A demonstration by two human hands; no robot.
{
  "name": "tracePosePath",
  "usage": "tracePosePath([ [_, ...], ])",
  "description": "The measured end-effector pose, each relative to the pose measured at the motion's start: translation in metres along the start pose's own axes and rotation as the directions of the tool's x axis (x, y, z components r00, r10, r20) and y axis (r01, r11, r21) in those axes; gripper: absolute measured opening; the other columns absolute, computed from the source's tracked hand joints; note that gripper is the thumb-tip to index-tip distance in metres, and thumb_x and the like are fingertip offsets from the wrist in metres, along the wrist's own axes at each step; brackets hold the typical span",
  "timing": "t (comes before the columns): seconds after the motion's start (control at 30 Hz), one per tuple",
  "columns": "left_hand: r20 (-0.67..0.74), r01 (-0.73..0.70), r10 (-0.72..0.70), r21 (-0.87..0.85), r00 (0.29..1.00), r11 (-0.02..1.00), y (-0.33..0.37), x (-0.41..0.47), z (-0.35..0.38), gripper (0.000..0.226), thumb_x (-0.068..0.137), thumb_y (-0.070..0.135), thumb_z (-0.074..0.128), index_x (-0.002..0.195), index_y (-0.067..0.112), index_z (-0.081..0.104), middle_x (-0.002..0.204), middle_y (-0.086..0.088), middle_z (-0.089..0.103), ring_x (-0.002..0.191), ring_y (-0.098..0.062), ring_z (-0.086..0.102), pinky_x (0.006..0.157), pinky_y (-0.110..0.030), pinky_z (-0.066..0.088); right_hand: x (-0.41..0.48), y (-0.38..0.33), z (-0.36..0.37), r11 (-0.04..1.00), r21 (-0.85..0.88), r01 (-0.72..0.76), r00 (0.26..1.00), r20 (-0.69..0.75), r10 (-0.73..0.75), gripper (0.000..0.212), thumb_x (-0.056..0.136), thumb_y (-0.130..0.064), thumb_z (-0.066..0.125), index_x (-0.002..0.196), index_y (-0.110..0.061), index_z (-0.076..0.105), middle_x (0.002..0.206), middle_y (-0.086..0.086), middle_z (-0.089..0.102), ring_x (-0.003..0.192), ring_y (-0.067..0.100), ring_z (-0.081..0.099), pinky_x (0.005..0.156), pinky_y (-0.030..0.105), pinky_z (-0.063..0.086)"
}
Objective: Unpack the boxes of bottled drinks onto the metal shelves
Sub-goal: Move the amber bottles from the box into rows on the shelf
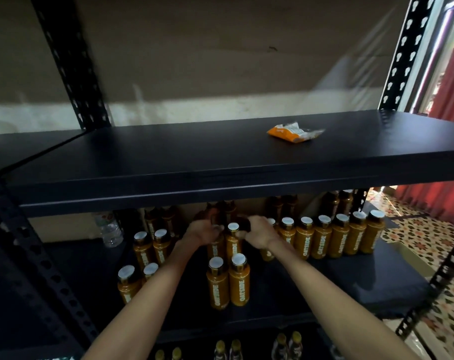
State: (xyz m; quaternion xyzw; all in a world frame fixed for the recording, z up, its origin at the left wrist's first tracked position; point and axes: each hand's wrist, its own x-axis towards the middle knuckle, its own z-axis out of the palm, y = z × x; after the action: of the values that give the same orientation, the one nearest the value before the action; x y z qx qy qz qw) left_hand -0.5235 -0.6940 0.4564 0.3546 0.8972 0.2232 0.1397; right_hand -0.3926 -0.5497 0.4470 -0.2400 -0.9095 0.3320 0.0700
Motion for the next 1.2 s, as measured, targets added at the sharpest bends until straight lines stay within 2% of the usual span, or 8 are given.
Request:
tracePosePath([
  [0.1, -0.059, 0.000, -0.002, -0.048, 0.998, 0.999, 0.032, 0.006, 0.001, 0.057, 0.100, 0.041, 0.051, 0.151, 0.025, 0.032, 0.144, -0.009, 0.049, 0.129, -0.028, 0.050, 0.107, -0.038, 0.042, -0.005, 0.016, -0.023, 0.999, 0.031, -0.019, 0.997, -0.073, 0.021, 0.025, 0.095, -0.037, 0.067, 0.110, -0.017, 0.069, 0.108, 0.002, 0.069, 0.100, 0.016, 0.064, 0.095, 0.040, 0.054],
  [0.2, 0.105, 0.023, -0.020, -0.032, 0.994, 0.999, 0.069, 0.016, 0.017, 0.051, 0.102, 0.046, 0.043, 0.144, 0.017, 0.045, 0.145, -0.008, 0.049, 0.130, -0.027, 0.049, 0.112, -0.038, 0.036, -0.007, 0.038, -0.052, 0.999, -0.031, -0.032, 0.996, -0.085, 0.029, 0.034, 0.097, -0.044, 0.062, 0.109, -0.013, 0.070, 0.102, 0.002, 0.069, 0.094, 0.016, 0.062, 0.091, 0.033, 0.053],
  [0.33, 0.086, -0.015, 0.014, 0.013, 0.996, 1.000, 0.103, 0.020, 0.050, 0.052, 0.100, 0.050, 0.046, 0.141, 0.018, 0.050, 0.139, -0.010, 0.055, 0.127, -0.027, 0.051, 0.106, -0.037, 0.041, -0.009, 0.068, -0.074, 0.987, -0.152, -0.042, 0.992, -0.121, 0.024, 0.040, 0.097, -0.048, 0.060, 0.111, -0.012, 0.070, 0.105, 0.008, 0.069, 0.101, 0.024, 0.064, 0.086, 0.031, 0.050],
  [0.53, 0.002, -0.074, 0.074, -0.021, 0.997, 0.997, 0.123, 0.025, 0.087, 0.040, 0.090, 0.032, 0.070, 0.127, 0.016, 0.062, 0.122, -0.006, 0.066, 0.116, -0.024, 0.061, 0.092, -0.028, 0.047, -0.004, 0.100, -0.070, 0.987, -0.156, -0.043, 0.993, -0.112, 0.026, 0.022, 0.095, -0.027, 0.064, 0.112, -0.013, 0.069, 0.114, 0.009, 0.070, 0.103, 0.026, 0.068, 0.088, 0.033, 0.055],
  [0.67, -0.128, -0.076, 0.070, -0.036, 0.989, 0.996, 0.123, 0.026, 0.095, 0.037, 0.090, 0.027, 0.068, 0.124, 0.014, 0.063, 0.120, -0.009, 0.067, 0.113, -0.025, 0.062, 0.090, -0.029, 0.048, -0.005, 0.104, -0.061, 0.998, -0.067, 0.011, 0.991, -0.129, -0.019, 0.036, 0.095, -0.017, 0.063, 0.132, -0.018, 0.065, 0.129, 0.011, 0.066, 0.120, 0.026, 0.061, 0.099, 0.033, 0.051],
  [0.93, -0.152, -0.116, 0.105, -0.064, 0.983, 0.991, 0.130, -0.007, 0.097, 0.029, 0.087, 0.015, 0.073, 0.115, 0.015, 0.066, 0.112, -0.004, 0.069, 0.106, -0.017, 0.064, 0.081, -0.023, 0.047, -0.032, 0.127, -0.073, 0.991, 0.064, 0.118, 0.991, -0.072, -0.113, 0.051, 0.087, -0.018, 0.075, 0.136, -0.023, 0.060, 0.132, 0.003, 0.062, 0.122, 0.018, 0.057, 0.093, 0.026, 0.047],
  [1.1, -0.147, -0.136, 0.119, -0.113, 0.982, 0.984, 0.141, -0.039, 0.114, 0.047, 0.086, 0.023, 0.075, 0.130, 0.020, 0.059, 0.120, 0.000, 0.066, 0.116, -0.016, 0.059, 0.095, -0.028, 0.048, -0.069, 0.160, -0.081, 0.968, 0.180, 0.176, 0.983, -0.088, -0.162, 0.044, 0.084, -0.025, 0.081, 0.125, -0.024, 0.068, 0.123, -0.010, 0.068, 0.117, 0.006, 0.060, 0.089, 0.011, 0.043],
  [1.2, -0.210, -0.124, 0.088, -0.163, 0.974, 0.979, 0.149, -0.055, 0.129, 0.037, 0.084, 0.029, 0.078, 0.118, 0.026, 0.064, 0.109, 0.008, 0.068, 0.112, -0.014, 0.059, 0.093, -0.031, 0.051, -0.087, 0.177, -0.084, 0.968, 0.208, 0.142, 0.988, -0.098, -0.123, 0.044, 0.084, -0.037, 0.079, 0.126, -0.036, 0.066, 0.121, -0.016, 0.066, 0.105, 0.005, 0.060, 0.083, 0.017, 0.045],
])
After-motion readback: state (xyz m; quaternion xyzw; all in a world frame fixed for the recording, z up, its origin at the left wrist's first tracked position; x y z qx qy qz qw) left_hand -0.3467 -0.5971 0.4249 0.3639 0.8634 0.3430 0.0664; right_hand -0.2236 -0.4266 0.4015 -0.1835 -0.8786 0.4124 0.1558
